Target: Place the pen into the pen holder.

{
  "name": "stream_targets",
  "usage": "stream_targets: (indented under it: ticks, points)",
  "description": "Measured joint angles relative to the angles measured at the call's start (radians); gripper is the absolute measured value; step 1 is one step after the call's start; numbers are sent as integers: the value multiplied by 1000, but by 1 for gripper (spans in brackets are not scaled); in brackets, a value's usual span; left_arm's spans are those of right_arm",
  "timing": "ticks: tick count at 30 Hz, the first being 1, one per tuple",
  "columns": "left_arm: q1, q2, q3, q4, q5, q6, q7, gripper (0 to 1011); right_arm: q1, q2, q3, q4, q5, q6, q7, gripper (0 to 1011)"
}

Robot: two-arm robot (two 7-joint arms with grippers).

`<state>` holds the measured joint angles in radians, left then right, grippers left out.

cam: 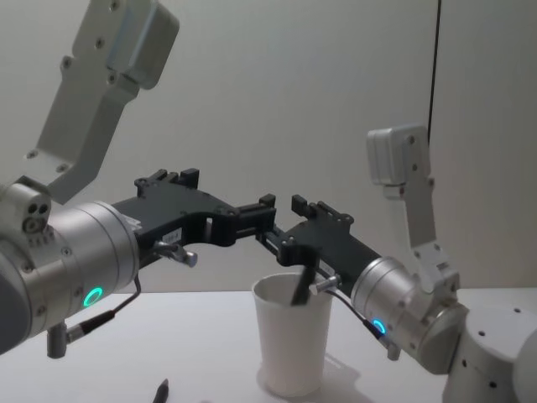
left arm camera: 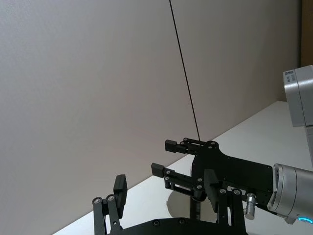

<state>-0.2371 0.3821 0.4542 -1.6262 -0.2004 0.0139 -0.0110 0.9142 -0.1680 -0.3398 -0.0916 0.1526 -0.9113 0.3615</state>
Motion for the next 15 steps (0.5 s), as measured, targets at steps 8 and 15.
stream_targets:
  ticks: [8,15]
  points:
    - [0,0,0,0,0,0,0,1000,3,0,8,7,-6,-5,0,825]
    - [0,0,0,0,0,0,0,1000,4,-1,18,8,-7,-9,4,1000]
